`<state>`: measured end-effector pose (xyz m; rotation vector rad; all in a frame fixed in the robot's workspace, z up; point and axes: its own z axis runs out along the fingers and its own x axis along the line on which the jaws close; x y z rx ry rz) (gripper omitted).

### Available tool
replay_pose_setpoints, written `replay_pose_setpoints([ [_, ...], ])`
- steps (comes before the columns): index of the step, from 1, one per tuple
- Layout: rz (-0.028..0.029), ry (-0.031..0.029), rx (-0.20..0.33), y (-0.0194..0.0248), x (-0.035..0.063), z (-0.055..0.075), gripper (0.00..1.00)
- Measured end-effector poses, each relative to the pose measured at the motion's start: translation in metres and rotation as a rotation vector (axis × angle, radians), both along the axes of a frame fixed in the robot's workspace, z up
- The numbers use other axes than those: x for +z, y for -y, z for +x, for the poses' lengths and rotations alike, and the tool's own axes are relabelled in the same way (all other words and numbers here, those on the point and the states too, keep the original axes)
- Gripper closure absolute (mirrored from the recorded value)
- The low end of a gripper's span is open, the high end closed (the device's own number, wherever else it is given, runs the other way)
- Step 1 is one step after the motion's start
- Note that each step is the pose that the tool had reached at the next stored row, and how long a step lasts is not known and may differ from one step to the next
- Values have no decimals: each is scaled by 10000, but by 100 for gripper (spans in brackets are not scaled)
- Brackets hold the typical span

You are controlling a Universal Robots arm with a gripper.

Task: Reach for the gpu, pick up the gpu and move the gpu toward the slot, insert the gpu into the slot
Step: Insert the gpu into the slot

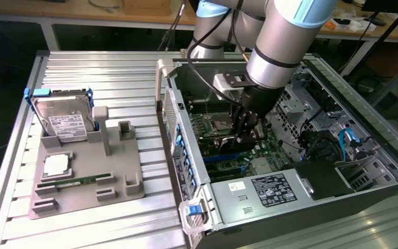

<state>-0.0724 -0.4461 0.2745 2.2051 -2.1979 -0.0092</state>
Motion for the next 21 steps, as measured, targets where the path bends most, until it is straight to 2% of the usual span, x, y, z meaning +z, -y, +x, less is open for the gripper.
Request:
replay_pose_setpoints([
  [2, -2, 0, -1, 1, -2, -4, 73],
  [6, 2, 1, -1, 40, -7, -5, 73],
  [13, 2, 9, -2, 41, -18, -64, 73],
  [21, 1, 9, -1, 44, -34, -73, 73],
])
